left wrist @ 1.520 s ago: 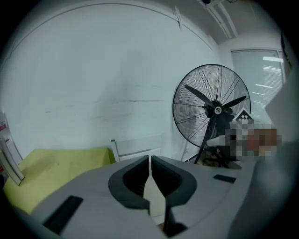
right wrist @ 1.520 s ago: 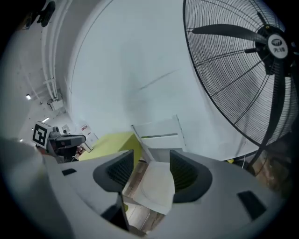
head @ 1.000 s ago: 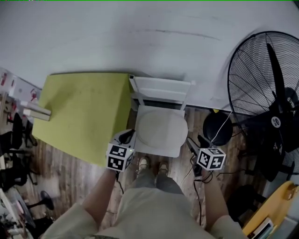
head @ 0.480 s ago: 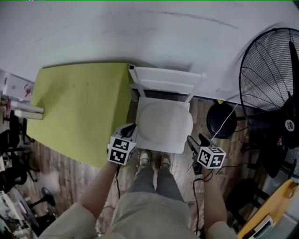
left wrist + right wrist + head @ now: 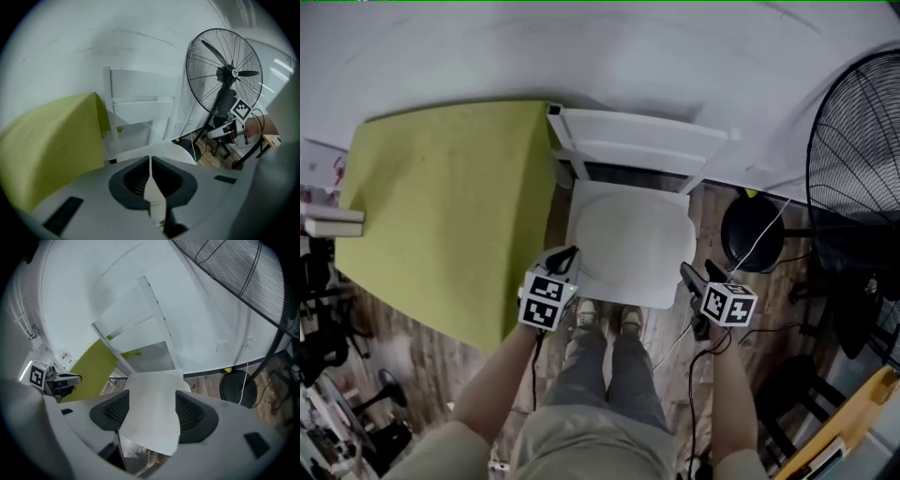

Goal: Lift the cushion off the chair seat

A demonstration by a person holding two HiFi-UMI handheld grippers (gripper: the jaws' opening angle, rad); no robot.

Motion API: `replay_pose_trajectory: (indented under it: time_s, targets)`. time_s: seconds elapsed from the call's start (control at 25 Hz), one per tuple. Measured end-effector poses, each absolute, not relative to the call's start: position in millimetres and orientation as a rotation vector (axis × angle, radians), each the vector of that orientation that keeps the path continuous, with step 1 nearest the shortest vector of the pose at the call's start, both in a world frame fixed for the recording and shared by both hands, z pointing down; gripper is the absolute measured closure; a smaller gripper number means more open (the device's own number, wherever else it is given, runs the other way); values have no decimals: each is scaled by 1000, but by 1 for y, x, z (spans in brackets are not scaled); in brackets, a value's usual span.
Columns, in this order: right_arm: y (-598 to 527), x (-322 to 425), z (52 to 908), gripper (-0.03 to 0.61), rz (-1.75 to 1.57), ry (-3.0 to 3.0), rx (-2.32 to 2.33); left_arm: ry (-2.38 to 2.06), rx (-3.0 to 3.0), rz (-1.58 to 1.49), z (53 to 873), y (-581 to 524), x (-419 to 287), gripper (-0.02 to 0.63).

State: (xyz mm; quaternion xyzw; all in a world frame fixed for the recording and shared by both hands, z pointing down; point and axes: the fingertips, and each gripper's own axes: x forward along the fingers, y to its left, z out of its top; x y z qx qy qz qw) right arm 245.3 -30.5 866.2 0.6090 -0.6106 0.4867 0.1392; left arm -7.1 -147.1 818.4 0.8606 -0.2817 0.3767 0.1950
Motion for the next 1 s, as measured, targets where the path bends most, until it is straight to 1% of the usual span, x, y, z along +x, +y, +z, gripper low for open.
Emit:
replay_pose_trajectory:
  time_s: [0.72,1.0]
  targets:
    - [-31,292,1028,245,1485,-1575,1817,-747,2328,1144,967,-148,-21,581]
    - [-41,293,1065,235,1554,-1612,1874,-795,2236,1096,1001,-147,-32,581]
